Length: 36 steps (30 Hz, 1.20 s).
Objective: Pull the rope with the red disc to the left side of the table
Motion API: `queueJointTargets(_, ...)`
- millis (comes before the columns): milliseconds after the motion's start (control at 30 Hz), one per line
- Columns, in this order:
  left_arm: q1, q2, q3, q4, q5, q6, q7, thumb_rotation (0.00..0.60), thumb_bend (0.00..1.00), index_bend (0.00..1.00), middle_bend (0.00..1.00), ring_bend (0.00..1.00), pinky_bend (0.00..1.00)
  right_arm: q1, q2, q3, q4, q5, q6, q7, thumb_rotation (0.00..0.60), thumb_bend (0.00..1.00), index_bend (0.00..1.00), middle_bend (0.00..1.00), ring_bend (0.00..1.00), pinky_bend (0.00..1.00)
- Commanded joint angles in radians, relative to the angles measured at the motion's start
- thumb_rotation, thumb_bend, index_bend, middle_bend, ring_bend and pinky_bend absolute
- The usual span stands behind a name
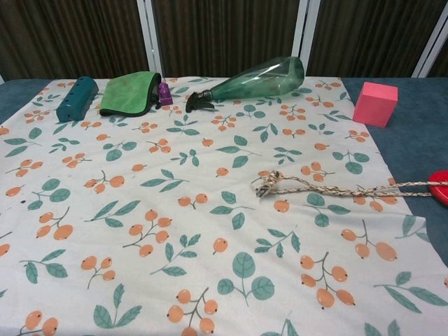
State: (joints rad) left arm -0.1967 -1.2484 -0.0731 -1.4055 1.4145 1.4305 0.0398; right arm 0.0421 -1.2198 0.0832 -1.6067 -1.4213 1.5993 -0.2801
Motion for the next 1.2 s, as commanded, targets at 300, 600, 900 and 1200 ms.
queueJointTargets(300, -0.006, -0.019, 0.000, 0.014, 0.022, -0.004, -0.008, 0.584, 0.41, 0.00, 0.00, 0.00, 0.00, -0.006, 0.001, 0.003, -0.008, -0.002, -0.008, -0.005, 0.600, 0.24, 0.00, 0.00, 0.00, 0.00)
queueJointTargets(600, -0.065, -0.009, 0.021, -0.048, 0.113, -0.056, -0.003, 0.599, 0.41, 0.00, 0.00, 0.00, 0.00, -0.013, 0.016, 0.002, -0.031, -0.015, -0.004, -0.002, 0.600, 0.24, 0.00, 0.00, 0.00, 0.00)
queueJointTargets(900, -0.407, -0.077, -0.061, -0.096, 0.226, -0.389, -0.002, 0.600, 0.41, 0.00, 0.00, 0.00, 0.02, -0.006, 0.045, 0.034, -0.023, 0.013, -0.019, 0.040, 0.600, 0.24, 0.00, 0.00, 0.00, 0.00)
queueJointTargets(1200, -0.608, -0.223, -0.155, -0.028, -0.025, -0.693, -0.004, 0.600, 0.39, 0.00, 0.00, 0.00, 0.01, 0.000, 0.057, 0.047, -0.009, 0.038, -0.042, 0.047, 0.600, 0.24, 0.00, 0.00, 0.00, 0.00)
